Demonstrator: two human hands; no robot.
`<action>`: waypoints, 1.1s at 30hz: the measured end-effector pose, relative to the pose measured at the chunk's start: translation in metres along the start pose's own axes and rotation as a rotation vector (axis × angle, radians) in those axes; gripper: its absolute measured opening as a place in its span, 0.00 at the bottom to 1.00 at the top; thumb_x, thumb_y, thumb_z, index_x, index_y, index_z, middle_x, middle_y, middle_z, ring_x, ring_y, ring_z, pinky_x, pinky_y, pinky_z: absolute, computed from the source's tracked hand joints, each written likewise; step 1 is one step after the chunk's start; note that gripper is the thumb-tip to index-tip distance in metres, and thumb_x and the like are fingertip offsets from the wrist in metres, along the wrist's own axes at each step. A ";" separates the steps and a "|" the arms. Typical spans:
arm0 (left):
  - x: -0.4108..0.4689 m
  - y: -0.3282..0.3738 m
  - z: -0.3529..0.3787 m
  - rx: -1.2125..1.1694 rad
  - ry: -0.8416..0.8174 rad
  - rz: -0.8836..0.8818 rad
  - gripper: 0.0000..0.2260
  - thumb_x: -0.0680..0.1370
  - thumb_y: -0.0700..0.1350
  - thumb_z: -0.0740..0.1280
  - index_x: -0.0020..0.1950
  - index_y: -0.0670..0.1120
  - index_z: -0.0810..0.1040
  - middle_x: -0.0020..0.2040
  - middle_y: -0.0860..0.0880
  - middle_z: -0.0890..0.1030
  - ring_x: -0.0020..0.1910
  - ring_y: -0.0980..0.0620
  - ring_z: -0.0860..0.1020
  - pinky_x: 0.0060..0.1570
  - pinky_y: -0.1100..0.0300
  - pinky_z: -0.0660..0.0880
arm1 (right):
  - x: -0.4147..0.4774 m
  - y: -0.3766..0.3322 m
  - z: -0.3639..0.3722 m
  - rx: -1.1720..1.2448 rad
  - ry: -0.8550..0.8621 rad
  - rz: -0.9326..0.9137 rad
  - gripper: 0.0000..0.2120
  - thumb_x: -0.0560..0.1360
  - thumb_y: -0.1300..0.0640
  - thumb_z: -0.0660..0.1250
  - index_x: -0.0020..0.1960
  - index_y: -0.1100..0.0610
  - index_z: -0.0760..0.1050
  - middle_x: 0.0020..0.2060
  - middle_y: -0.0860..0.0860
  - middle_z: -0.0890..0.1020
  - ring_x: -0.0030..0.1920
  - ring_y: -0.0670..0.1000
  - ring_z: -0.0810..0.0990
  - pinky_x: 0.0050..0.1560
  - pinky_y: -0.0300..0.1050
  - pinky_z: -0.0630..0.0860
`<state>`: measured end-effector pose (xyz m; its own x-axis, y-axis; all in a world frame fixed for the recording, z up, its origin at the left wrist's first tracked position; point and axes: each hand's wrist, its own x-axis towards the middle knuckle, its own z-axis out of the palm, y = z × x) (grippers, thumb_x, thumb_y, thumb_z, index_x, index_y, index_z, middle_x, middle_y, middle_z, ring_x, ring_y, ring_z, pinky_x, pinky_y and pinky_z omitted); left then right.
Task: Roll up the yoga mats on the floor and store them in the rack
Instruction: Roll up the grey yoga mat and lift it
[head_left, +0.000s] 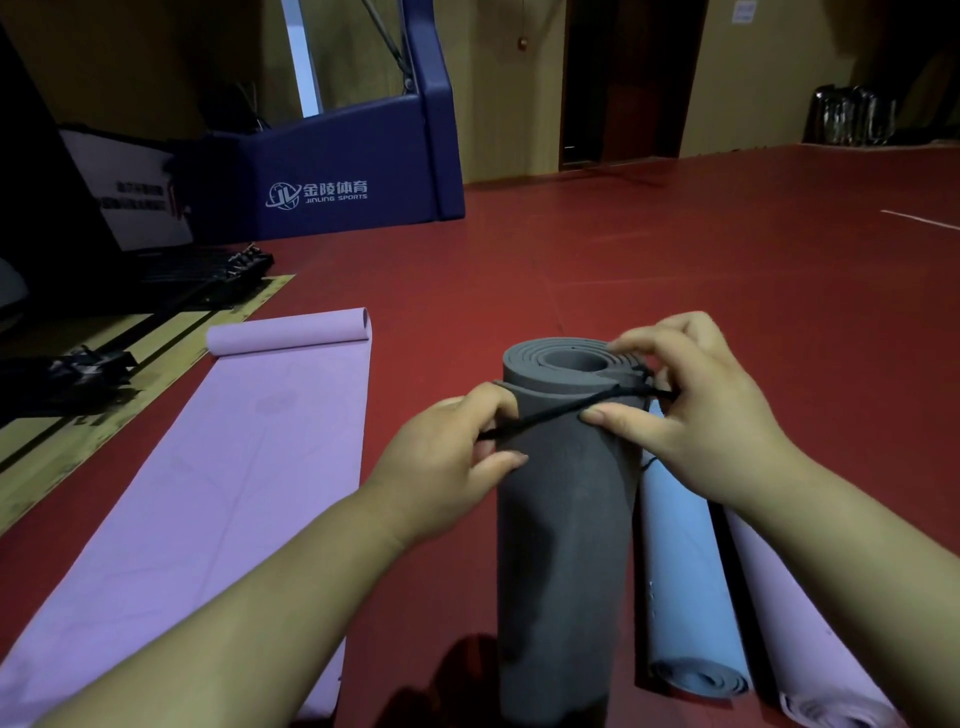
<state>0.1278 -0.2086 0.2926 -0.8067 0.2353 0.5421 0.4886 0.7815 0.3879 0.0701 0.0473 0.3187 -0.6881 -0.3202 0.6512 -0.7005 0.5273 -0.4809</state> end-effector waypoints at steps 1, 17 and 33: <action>-0.002 -0.002 0.001 -0.010 -0.022 -0.006 0.19 0.74 0.49 0.76 0.57 0.55 0.70 0.38 0.57 0.74 0.43 0.57 0.73 0.45 0.54 0.72 | -0.003 0.000 0.004 0.003 0.041 0.022 0.24 0.65 0.39 0.78 0.58 0.43 0.78 0.50 0.38 0.70 0.49 0.35 0.74 0.48 0.25 0.68; -0.044 -0.056 0.058 -0.107 -0.405 -0.235 0.67 0.67 0.54 0.83 0.75 0.66 0.24 0.67 0.43 0.76 0.59 0.48 0.76 0.62 0.52 0.74 | -0.071 0.060 0.074 0.357 -0.362 0.373 0.70 0.56 0.40 0.86 0.78 0.28 0.37 0.71 0.50 0.75 0.67 0.49 0.79 0.67 0.59 0.75; -0.073 -0.067 0.091 -0.038 -0.550 -0.282 0.69 0.65 0.59 0.82 0.70 0.65 0.17 0.75 0.40 0.65 0.71 0.41 0.68 0.71 0.49 0.68 | -0.116 0.074 0.083 0.011 -0.546 0.322 0.75 0.58 0.35 0.82 0.76 0.39 0.21 0.76 0.52 0.61 0.71 0.55 0.70 0.66 0.57 0.74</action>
<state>0.1235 -0.2257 0.1585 -0.9548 0.2940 -0.0447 0.2351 0.8384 0.4917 0.0830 0.0584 0.1589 -0.8600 -0.5039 0.0807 -0.4423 0.6572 -0.6103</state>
